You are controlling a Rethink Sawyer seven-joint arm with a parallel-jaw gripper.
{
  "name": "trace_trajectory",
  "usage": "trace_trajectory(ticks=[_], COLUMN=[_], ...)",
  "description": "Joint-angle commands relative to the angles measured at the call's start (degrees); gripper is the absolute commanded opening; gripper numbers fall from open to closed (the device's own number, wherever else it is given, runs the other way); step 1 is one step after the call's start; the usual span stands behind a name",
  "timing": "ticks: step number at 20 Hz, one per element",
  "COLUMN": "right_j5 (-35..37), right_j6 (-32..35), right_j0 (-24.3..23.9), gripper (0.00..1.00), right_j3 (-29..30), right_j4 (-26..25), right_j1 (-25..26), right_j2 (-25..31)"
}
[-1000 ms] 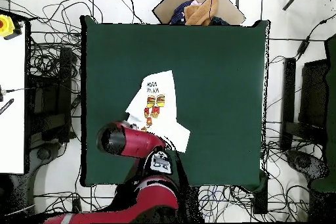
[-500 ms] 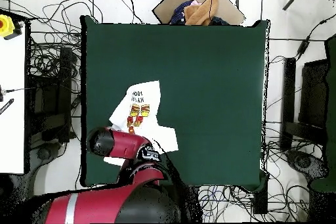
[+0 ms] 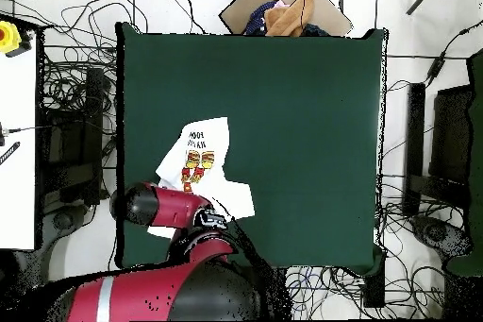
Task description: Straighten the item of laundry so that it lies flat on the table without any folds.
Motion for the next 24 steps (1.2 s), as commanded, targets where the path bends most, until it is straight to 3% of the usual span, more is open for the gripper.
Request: trace_trajectory(ticks=[1, 8, 17, 21, 24], right_j5=[-5.1, 5.2, 17.1, 20.4, 24.0], right_j6=[18.9, 18.4, 17.3, 16.9, 17.0], right_j0=[-0.3, -3.6, -4.0, -3.0, -0.3], gripper=[1.00, 1.00, 1.00, 1.00, 1.00], right_j3=[0.9, 4.0, 6.2, 5.5, 3.5], right_j4=[4.9, 6.6, 9.7, 9.8, 6.1], right_j1=[2.5, -7.5, -17.1, -19.0, -20.8], right_j2=[7.0, 12.8, 11.3, 8.3, 0.7])
